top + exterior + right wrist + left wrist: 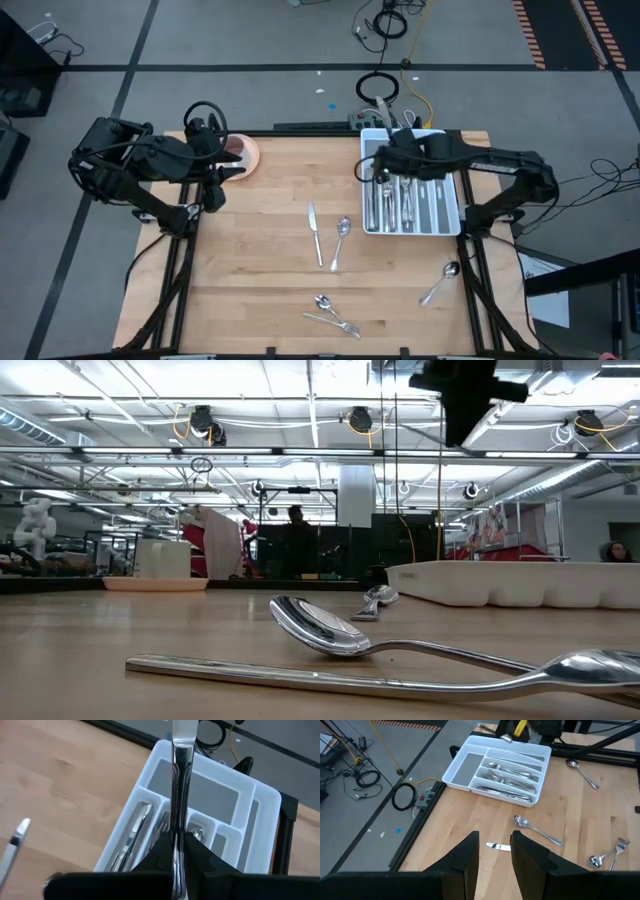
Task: Sort silverware
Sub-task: Put the silver knife into the white cutlery tray
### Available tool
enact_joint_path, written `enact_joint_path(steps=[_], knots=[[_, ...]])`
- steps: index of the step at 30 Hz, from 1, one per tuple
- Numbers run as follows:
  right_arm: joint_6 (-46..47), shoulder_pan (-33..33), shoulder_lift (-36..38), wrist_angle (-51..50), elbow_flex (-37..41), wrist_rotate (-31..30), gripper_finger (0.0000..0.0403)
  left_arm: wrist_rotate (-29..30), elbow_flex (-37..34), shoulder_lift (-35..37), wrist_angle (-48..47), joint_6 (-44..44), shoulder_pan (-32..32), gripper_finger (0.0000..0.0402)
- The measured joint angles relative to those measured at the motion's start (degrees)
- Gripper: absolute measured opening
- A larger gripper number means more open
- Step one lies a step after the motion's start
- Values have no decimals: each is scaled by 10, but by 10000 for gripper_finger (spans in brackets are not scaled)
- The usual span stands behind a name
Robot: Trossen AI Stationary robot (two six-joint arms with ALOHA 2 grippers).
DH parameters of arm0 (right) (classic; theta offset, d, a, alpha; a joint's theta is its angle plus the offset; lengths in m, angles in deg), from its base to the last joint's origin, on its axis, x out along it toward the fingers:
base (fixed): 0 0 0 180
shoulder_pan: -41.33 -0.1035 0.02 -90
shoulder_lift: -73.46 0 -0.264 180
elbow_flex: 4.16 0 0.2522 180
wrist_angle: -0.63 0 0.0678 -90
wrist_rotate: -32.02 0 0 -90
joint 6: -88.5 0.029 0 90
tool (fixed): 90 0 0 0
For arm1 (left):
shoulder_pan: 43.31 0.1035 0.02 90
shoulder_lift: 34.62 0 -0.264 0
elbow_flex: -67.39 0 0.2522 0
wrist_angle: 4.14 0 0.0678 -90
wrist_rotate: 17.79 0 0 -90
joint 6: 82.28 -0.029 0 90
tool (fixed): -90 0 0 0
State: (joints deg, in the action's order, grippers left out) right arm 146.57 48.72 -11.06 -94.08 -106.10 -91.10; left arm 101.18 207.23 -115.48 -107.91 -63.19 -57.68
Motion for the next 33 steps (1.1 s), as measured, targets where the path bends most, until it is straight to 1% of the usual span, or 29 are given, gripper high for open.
enact_joint_path(steps=[4,6,11,16,21,25,30,33], knots=[[-13,23,-30,10,9,10,0,0,0,0,0,0,0,116],[-28,31,-33,40,31,34,0,0,0,0,0,1,0,116],[-26,41,-31,145,134,101,0,0,0,0,0,1,0,116],[3,38,-29,289,233,163,0,0,0,0,0,3,0,116],[62,22,-29,380,298,184,0,0,0,0,0,15,0,116],[111,5,-29,448,340,187,0,0,0,0,0,16,0,116],[159,-16,-29,483,370,196,0,0,0,0,0,16,0,116],[175,-25,-29,484,383,196,0,0,0,0,0,17,0,116]])
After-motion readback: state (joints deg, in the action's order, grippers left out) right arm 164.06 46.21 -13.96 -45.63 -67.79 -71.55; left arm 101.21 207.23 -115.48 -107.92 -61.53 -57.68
